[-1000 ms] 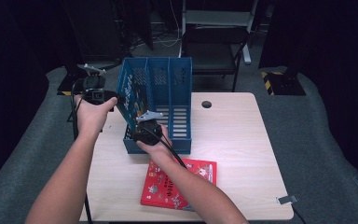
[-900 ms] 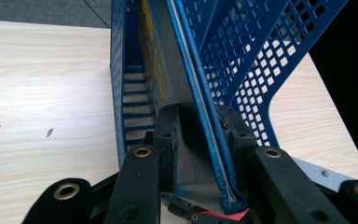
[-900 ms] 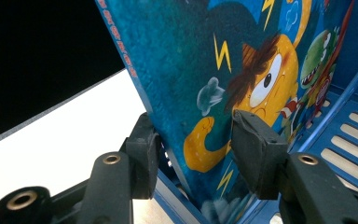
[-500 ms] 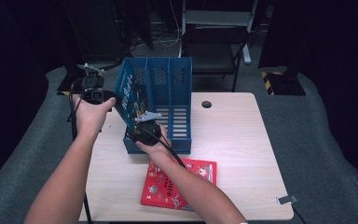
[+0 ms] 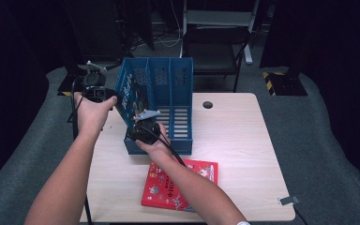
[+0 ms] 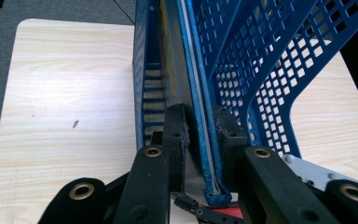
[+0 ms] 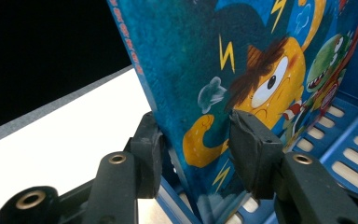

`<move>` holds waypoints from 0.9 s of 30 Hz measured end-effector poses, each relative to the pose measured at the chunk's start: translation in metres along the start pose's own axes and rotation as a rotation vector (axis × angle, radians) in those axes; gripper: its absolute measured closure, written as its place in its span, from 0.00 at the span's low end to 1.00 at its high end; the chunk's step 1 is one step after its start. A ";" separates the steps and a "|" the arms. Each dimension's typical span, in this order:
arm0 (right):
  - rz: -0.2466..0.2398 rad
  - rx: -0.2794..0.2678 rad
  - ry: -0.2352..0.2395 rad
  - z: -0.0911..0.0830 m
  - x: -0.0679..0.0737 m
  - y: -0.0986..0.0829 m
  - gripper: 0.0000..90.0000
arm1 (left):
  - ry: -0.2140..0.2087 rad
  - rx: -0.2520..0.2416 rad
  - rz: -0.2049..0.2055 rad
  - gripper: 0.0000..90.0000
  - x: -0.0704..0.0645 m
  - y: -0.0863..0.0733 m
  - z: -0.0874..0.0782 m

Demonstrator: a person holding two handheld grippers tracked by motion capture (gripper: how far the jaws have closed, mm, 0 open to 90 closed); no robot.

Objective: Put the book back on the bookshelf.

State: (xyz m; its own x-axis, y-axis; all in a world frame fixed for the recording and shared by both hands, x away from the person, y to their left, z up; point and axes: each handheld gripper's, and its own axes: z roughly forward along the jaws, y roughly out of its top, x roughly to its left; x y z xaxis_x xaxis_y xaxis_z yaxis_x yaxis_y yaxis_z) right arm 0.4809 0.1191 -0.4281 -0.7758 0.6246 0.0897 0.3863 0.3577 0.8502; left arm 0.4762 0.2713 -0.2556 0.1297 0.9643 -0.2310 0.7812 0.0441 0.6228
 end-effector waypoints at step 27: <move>-0.004 0.032 0.040 0.018 -0.001 0.019 0.64 | 0.026 -0.026 0.002 0.85 0.001 0.009 0.003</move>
State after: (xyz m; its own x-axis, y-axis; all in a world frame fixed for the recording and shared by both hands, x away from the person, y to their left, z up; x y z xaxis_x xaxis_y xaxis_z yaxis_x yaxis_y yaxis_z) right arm 0.4978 0.1370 -0.4216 -0.7962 0.5955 0.1075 0.3987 0.3826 0.8335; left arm 0.4856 0.2715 -0.2523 0.1153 0.9707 -0.2108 0.7646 0.0487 0.6427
